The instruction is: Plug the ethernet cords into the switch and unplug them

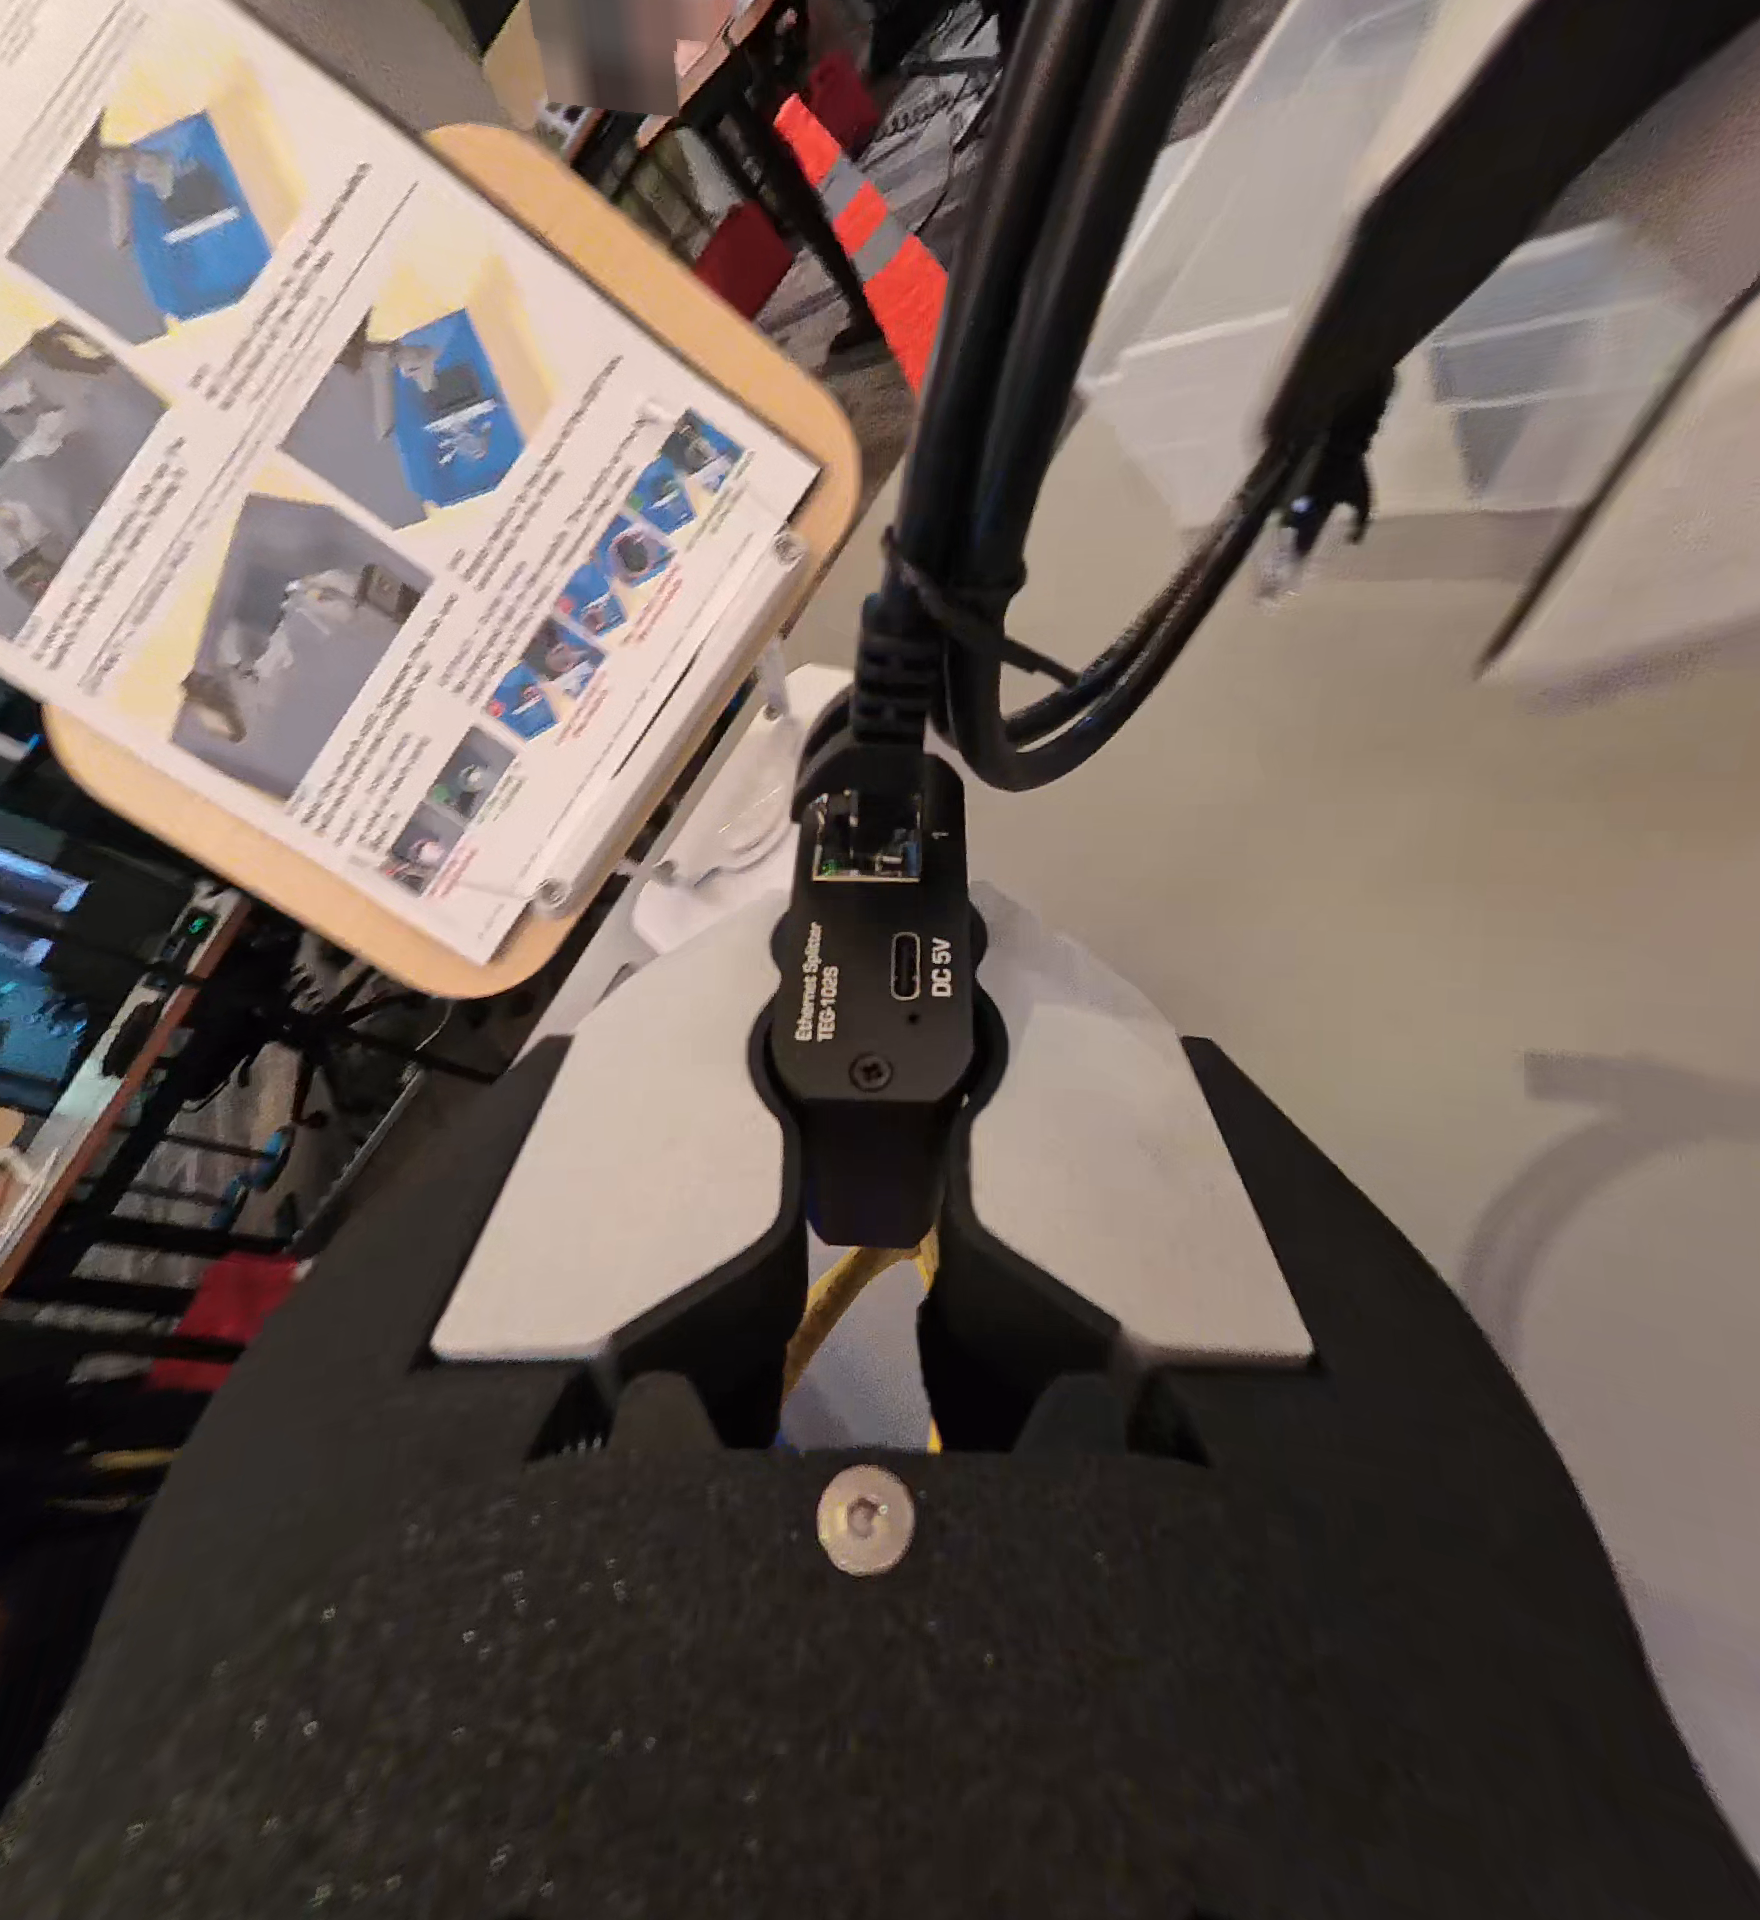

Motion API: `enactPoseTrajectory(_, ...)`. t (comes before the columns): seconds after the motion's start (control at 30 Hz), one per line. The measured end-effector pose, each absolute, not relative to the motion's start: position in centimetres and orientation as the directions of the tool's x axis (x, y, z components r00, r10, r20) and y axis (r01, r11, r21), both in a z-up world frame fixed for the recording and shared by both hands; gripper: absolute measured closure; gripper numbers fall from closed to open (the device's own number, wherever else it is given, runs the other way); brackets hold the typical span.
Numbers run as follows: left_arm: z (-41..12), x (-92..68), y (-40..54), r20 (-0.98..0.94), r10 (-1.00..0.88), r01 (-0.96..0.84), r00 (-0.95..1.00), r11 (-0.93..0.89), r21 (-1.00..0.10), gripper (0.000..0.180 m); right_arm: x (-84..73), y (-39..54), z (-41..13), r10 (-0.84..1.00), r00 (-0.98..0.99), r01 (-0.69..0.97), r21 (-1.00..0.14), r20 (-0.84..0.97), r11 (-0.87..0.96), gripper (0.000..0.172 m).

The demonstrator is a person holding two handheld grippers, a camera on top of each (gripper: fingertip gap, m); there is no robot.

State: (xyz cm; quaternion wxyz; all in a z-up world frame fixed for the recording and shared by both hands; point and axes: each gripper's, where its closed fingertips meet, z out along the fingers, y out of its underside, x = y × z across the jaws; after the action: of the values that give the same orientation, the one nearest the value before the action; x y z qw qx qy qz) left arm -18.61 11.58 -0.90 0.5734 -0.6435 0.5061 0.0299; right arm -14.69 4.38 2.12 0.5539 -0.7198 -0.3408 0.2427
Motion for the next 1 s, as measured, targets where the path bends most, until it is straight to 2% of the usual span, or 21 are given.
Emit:
enactPoseTrajectory(0.07, -1.4, -16.9, 10.6, -0.589, -0.656, -0.643, 0.472, 0.201, -0.739, 0.155, -15.3, 5.2, 1.4, 0.75, 0.661, 0.165, -0.969, -0.032, -0.187, 0.129)
enactPoseTrajectory(0.17, -1.8, -14.6, 8.5, -0.58, -0.705, -0.589, 0.408, 0.282, -0.757, 0.155, -16.0, 5.8, 2.5, 0.753, 0.656, 0.039, -0.995, -0.045, -0.094, 0.126)
enactPoseTrajectory(0.3, -2.2, -13.4, 7.5, -0.611, -0.702, -0.612, 0.367, 0.312, -0.727, 0.155, -16.1, 5.1, 2.0, 0.796, 0.602, 0.132, -0.991, 0.065, -0.019, 0.154)
enactPoseTrajectory(0.4, -2.2, -13.0, 6.9, -0.592, -0.709, -0.621, 0.383, 0.278, -0.733, 0.155, -15.4, 5.1, 2.1, 0.771, 0.621, 0.161, -0.986, 0.141, 0.051, 0.159)
enactPoseTrajectory(0.47, -1.7, -13.3, 6.8, -0.619, -0.66, -0.626, 0.426, 0.28, -0.728, 0.154, -15.0, 5.3, 2.3, 0.768, 0.63, 0.127, -0.991, 0.118, 0.049, 0.16)
enactPoseTrajectory(0.57, -0.5, -14.6, 5.5, -0.62, -0.626, -0.605, 0.474, 0.28, -0.745, 0.148, -13.9, 6.0, 2.4, 0.747, 0.658, 0.094, -0.994, 0.098, 0.048, 0.161)
enactPoseTrajectory(0.63, -0.1, -15.5, 4.2, -0.565, -0.676, -0.571, 0.473, 0.253, -0.781, 0.143, -13.5, 6.0, 2.5, 0.753, 0.651, 0.083, -0.995, 0.099, 0.058, 0.161)
enactPoseTrajectory(0.7, 0.3, -16.0, 3.3, -0.525, -0.732, -0.555, 0.435, 0.241, -0.796, 0.128, -13.5, 5.8, 2.6, 0.766, 0.637, 0.064, -0.996, 0.087, 0.061, 0.161)
enactPoseTrajectory(0.8, 0.9, -16.2, 2.9, -0.488, -0.789, -0.531, 0.373, 0.249, -0.81, 0.123, -14.0, 5.6, 2.6, 0.787, 0.616, 0.02, -0.999, 0.041, 0.036, 0.161)
enactPoseTrajectory(0.93, 0.5, -15.7, 3.8, -0.567, -0.772, -0.581, 0.287, 0.33, -0.744, 0.127, -15.1, 5.1, 2.6, 0.808, 0.59, -0.008, -1.0, 0.016, 0.026, 0.161)
enactPoseTrajectory(1.0, -0.2, -15.4, 4.2, -0.606, -0.757, -0.603, 0.244, 0.371, -0.706, 0.141, -15.6, 4.8, 2.8, 0.815, 0.579, -0.032, -0.999, -0.007, 0.014, 0.161)
